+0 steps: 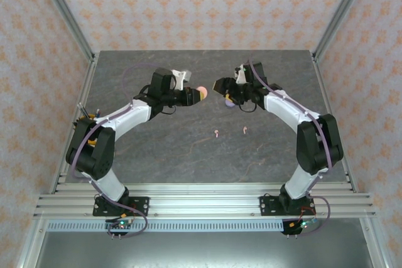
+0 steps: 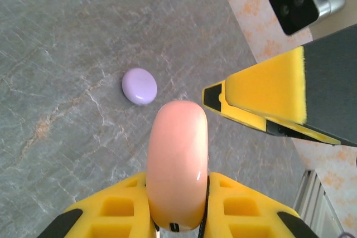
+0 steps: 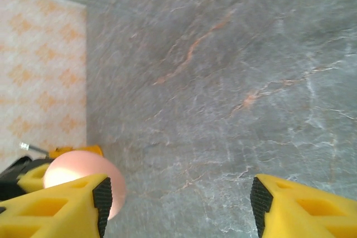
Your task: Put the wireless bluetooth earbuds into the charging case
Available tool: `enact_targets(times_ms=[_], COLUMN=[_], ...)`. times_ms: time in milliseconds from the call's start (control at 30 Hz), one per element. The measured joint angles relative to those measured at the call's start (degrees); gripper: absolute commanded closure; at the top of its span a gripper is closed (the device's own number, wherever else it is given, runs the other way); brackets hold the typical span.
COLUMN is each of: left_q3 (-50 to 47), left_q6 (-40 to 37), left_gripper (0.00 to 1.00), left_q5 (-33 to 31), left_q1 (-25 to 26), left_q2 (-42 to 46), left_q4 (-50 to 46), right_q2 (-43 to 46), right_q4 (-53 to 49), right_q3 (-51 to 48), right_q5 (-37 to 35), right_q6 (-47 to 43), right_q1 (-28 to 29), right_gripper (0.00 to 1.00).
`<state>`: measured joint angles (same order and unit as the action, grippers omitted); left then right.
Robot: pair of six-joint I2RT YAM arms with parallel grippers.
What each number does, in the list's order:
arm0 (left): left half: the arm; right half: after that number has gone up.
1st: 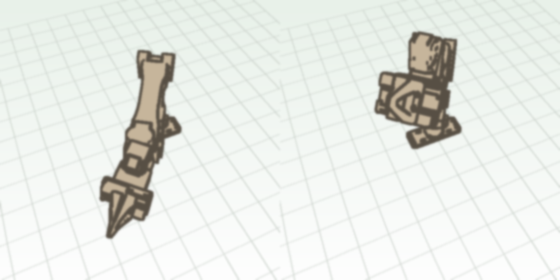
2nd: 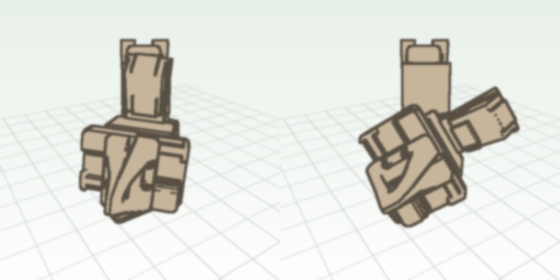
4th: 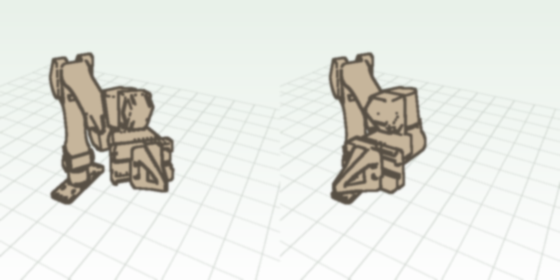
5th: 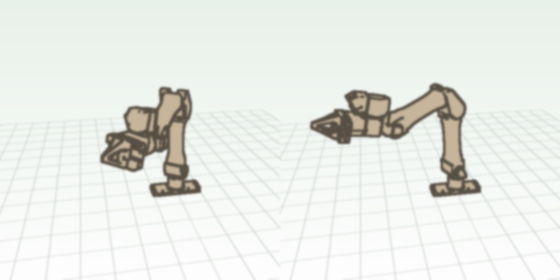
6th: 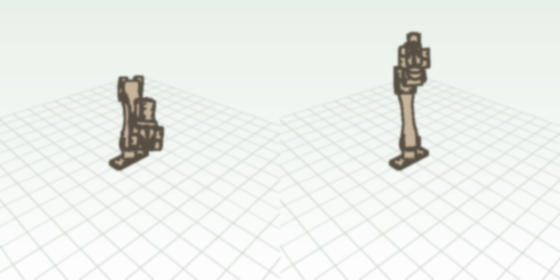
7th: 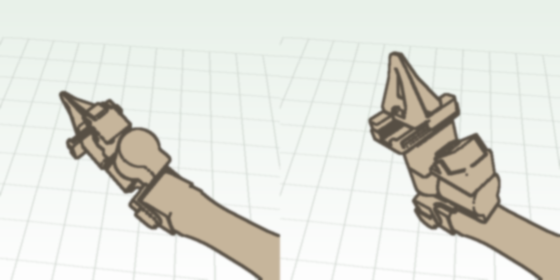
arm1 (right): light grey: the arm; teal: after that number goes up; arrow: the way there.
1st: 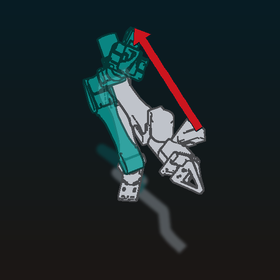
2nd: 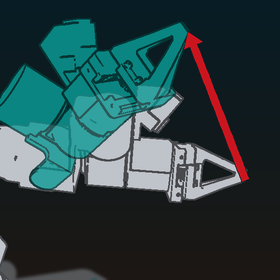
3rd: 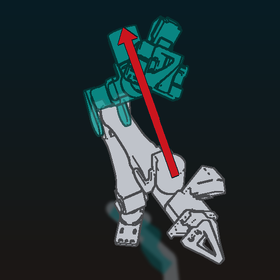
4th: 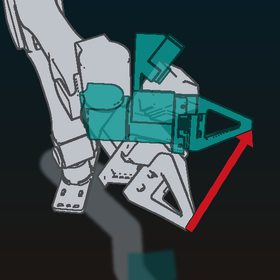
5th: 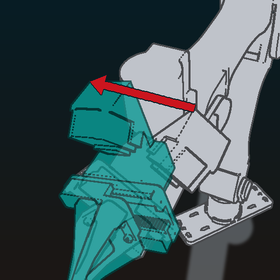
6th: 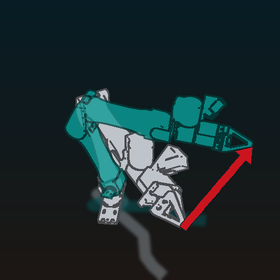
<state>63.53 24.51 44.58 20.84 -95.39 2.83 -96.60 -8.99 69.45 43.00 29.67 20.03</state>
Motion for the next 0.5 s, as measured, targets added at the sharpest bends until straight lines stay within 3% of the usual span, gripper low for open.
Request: enact_targets(times_ms=[500], left_q3=[3.1], left_q6=[-2.1], left_gripper=[0.95], left_q5=[2.9], left_q1=[0.0], left_q2=[0.0], left_q4=[-5.0], right_q2=[0.4], right_q4=[5.2], right_q3=[-1.9], right_q5=[11.3], right_q6=[-4.5], right_q1=[0.0], right_gripper=[0.38])
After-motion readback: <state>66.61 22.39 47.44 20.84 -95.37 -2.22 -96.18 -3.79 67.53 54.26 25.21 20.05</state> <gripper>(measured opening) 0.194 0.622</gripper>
